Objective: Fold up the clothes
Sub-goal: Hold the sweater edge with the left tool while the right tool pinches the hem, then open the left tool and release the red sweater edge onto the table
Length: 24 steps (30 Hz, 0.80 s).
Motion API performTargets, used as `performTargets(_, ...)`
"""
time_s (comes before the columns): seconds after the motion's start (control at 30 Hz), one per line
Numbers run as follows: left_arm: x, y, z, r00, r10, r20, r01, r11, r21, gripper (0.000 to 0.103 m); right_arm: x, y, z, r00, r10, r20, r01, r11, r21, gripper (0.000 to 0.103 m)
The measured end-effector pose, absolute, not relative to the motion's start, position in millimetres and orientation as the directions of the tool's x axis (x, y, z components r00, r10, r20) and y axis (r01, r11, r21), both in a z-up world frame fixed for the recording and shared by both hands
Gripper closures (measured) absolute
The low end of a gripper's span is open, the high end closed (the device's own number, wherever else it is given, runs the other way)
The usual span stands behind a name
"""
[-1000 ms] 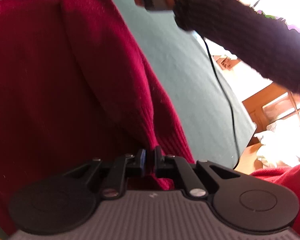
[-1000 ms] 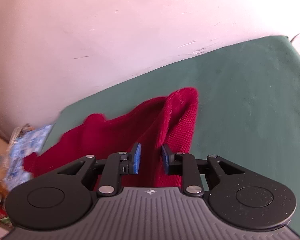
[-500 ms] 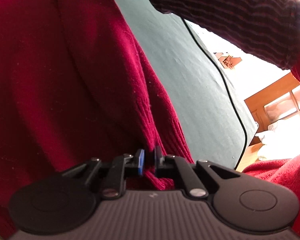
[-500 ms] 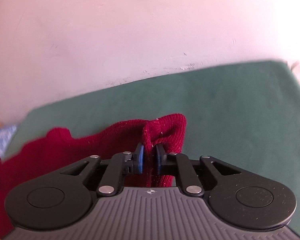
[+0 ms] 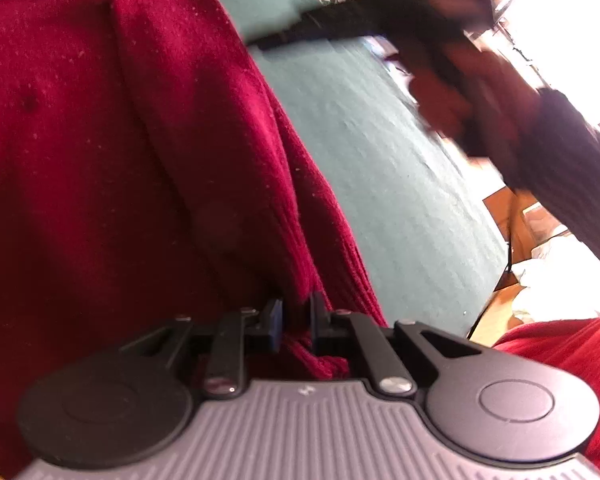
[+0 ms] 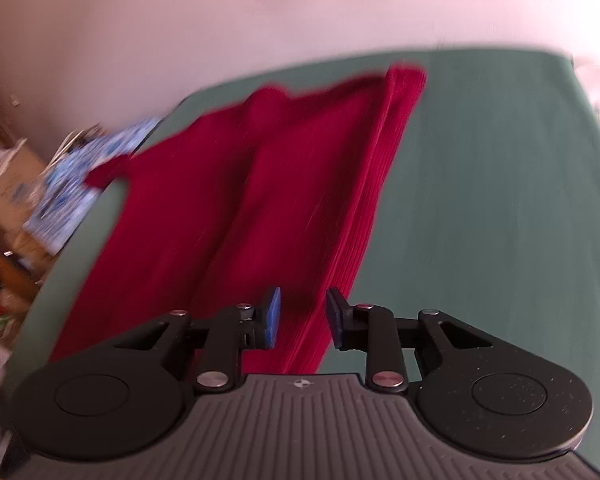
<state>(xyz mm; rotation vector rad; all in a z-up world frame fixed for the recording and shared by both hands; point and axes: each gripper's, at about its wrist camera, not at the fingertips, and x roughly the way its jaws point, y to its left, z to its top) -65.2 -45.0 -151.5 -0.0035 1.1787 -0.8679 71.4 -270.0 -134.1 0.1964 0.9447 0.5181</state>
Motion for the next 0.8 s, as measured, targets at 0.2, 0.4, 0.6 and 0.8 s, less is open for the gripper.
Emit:
performTargets(0.2,-74,-40,-142,0.124,-0.602,-0.789,0.624,0.665,-0.41,0.094,15,-252,-140,0.408,0.54,-0.736,-0.334,0.839,0.43,0.078)
performTargets(0.4,-79,-28,-128,0.158,-0.634,-0.757,0.66,0.638,-0.396,0.068,-9,-243,-153,0.421,0.517,-0.745,-0.212,0.855,0.474,0.078)
performTargets(0.6,-68,-20,-136,0.188,-0.6,-0.778,0.653,0.668,-0.357,0.063,-19,-220,-154,0.493,0.457,-0.74,-0.164,0.885,0.436,0.073)
performTargets(0.8,-64,-12,-144,0.19,-0.586,-0.787,0.635,0.685,-0.357,0.06,-26,-210,-151,0.529,0.412,-0.742,-0.18,0.909,0.376,0.097)
